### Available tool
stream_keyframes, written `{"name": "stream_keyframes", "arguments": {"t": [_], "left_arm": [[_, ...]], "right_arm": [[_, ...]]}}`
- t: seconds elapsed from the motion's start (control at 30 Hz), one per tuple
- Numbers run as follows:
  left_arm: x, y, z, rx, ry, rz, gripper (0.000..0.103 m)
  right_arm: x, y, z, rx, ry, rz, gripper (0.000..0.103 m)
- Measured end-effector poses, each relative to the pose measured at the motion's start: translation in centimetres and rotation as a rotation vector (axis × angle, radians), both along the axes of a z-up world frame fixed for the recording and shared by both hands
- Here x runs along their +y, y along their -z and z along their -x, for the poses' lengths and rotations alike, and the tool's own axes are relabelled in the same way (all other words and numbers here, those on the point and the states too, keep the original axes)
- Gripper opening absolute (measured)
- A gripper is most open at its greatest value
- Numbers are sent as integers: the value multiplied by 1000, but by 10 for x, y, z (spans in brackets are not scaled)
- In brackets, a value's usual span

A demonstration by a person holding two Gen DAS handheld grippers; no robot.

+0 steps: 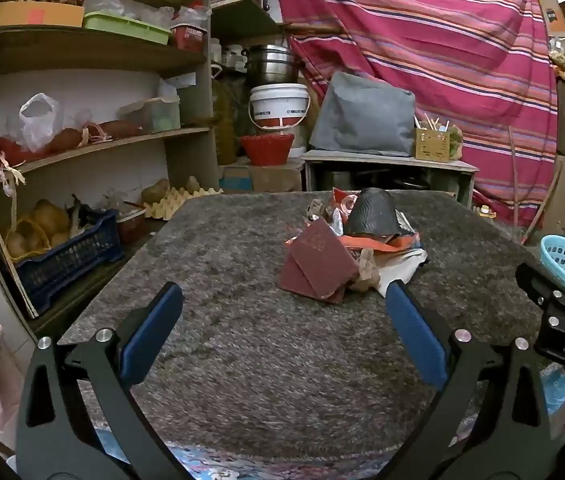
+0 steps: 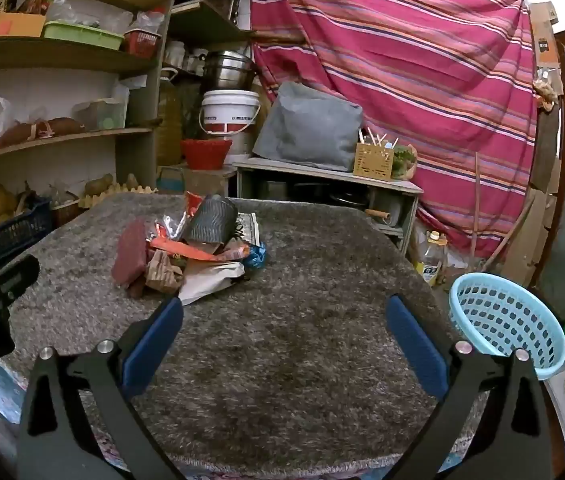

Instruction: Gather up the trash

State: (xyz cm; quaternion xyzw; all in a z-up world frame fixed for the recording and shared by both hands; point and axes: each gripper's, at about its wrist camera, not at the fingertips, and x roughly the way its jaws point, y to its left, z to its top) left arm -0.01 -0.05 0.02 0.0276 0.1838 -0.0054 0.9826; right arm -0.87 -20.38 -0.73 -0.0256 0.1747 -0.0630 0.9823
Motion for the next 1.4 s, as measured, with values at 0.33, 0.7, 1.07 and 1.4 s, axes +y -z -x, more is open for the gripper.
{"name": "stream_keyframes", "arguments": {"t": [0.33,0.7,1.07,1.4], "left_arm": [[8,-3,1,-4,-2,7,98],[7,-3,3,-3,-8,6,98],[5,-3,0,0,-9,10,98],[6,-5,0,0,-12,7,98]], "right_arm": [[-1,1,0,5,-1,-9,99],[1,1,3,4,0,-14,99],[-2,-1,-1,2,-1,-18,99],[-2,-1,-1,1,0,-19,99]]}}
